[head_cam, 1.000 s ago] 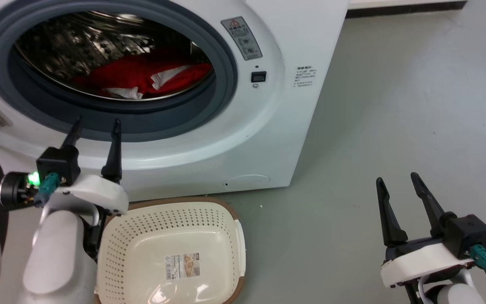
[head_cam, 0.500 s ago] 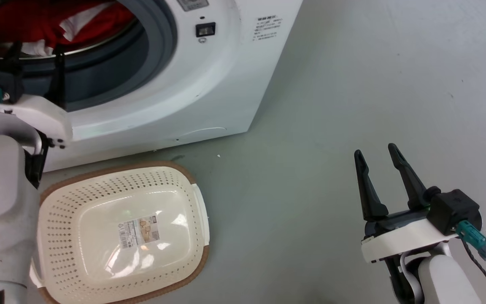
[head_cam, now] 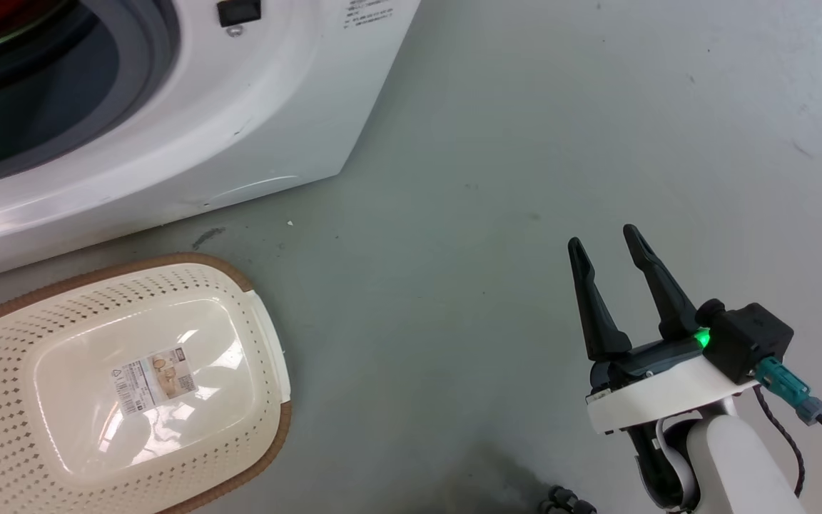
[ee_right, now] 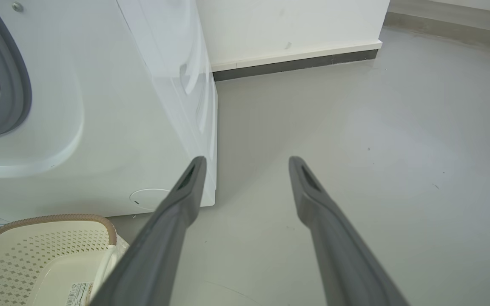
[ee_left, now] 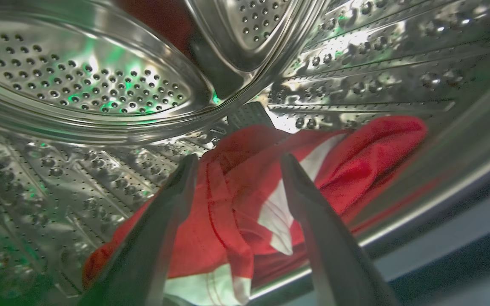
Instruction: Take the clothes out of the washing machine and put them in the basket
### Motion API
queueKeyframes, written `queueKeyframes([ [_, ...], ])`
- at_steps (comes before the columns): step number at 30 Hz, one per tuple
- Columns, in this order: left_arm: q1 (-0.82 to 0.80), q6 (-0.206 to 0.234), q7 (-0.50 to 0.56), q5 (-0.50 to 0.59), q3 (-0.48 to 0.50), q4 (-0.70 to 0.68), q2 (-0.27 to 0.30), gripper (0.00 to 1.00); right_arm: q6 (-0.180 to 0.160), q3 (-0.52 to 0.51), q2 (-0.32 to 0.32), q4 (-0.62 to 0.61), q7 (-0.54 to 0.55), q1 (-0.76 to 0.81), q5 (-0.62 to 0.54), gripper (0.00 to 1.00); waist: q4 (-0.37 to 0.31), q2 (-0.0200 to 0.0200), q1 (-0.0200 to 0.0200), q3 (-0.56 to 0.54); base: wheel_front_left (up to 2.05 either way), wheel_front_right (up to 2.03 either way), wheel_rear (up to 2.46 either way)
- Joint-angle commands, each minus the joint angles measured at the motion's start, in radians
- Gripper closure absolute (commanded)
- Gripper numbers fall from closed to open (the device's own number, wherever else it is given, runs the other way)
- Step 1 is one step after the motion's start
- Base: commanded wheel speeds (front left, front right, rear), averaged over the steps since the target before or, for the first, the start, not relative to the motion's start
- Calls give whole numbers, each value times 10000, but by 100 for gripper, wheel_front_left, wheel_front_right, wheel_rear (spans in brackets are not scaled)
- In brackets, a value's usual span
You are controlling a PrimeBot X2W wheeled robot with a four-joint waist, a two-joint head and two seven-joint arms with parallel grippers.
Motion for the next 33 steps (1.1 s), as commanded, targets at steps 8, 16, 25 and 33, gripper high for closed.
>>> queueKeyframes([
  [8,-1392,19,990,20,-1018,708,1073,0,-7,284,27,-193,-28,-195,381,0,-687,0,-2,644,0,0,0],
  [16,-1992,18,2163,-254,-1971,900,1994,0,-7,476,27,-309,-28,-174,552,0,-928,0,-2,1057,0,0,0],
  [25,-2222,18,3657,-1081,-2763,664,2471,0,-7,651,26,-364,-27,-250,721,0,-970,0,-2,1301,0,0,0],
  [33,-2035,112,4490,-1707,-2856,204,2620,100,-7,627,24,-344,-28,-303,789,0,-997,0,-2,1169,0,0,0],
])
